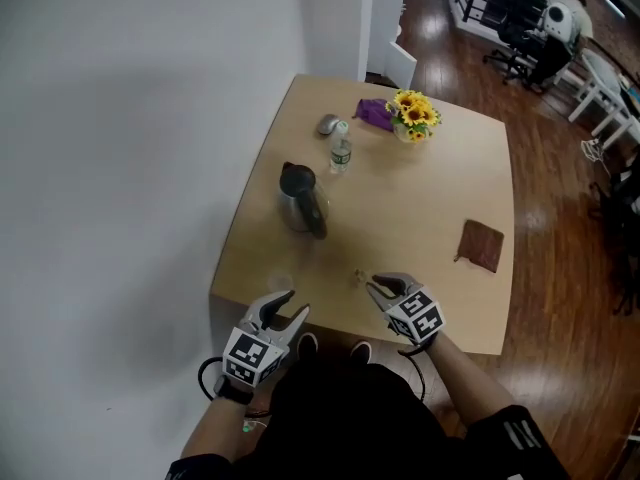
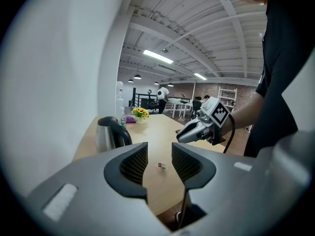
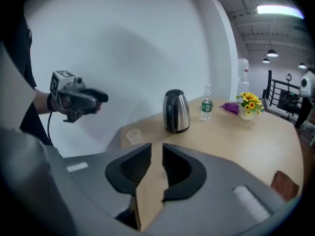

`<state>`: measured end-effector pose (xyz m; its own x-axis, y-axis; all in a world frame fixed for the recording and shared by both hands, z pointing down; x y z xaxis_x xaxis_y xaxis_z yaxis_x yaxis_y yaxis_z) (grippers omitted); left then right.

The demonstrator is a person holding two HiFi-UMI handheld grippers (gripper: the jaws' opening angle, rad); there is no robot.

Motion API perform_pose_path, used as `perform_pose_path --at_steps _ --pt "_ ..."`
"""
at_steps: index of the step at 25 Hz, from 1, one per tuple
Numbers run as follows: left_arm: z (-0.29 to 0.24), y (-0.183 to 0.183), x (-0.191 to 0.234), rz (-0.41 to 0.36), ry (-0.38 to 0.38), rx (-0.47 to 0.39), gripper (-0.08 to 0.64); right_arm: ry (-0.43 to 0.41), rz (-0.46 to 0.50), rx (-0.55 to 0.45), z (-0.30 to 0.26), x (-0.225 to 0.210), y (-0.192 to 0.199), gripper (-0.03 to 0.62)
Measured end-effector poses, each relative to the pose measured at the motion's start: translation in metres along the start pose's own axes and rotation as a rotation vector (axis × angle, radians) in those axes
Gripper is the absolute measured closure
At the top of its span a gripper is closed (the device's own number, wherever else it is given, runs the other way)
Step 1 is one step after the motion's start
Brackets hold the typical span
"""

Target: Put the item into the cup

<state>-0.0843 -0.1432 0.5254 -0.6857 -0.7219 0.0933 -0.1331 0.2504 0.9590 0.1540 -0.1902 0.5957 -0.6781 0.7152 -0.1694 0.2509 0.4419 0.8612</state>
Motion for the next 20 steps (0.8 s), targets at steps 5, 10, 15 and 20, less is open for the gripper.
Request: perform_pose_path --at_steps 5,10,15,20 --pt "0.001 0.010 0.011 0.026 0.012 0.021 0.413 0.014 0.075 0.180 -0.043 -0.017 0.034 0.500" --pt "0.011 0.012 0.024 0.046 -0.001 0.034 0.413 0.049 0.151 0.326 -0.077 -0.030 0.066 0.500" --pt "0.020 0.017 0.034 0.075 -0.016 0.049 0.413 0.077 0.148 0.398 -0.094 -0.037 0.082 0.500" --pt "0.029 0.020 0.045 0.088 -0.031 0.047 0.413 0.106 0.146 0.440 -0.104 -0.039 0.091 0.542"
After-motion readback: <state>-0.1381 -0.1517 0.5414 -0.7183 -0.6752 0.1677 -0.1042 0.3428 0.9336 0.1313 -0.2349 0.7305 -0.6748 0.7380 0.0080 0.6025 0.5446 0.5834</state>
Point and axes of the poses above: the fingertips, and each gripper's own axes: z backward along the fingers, x to its left, y out of its underside, the point moved 7 cm from there along z, backward along the fingers, and after that the axes turned 9 degrees about -x, right-handed, at the moved point
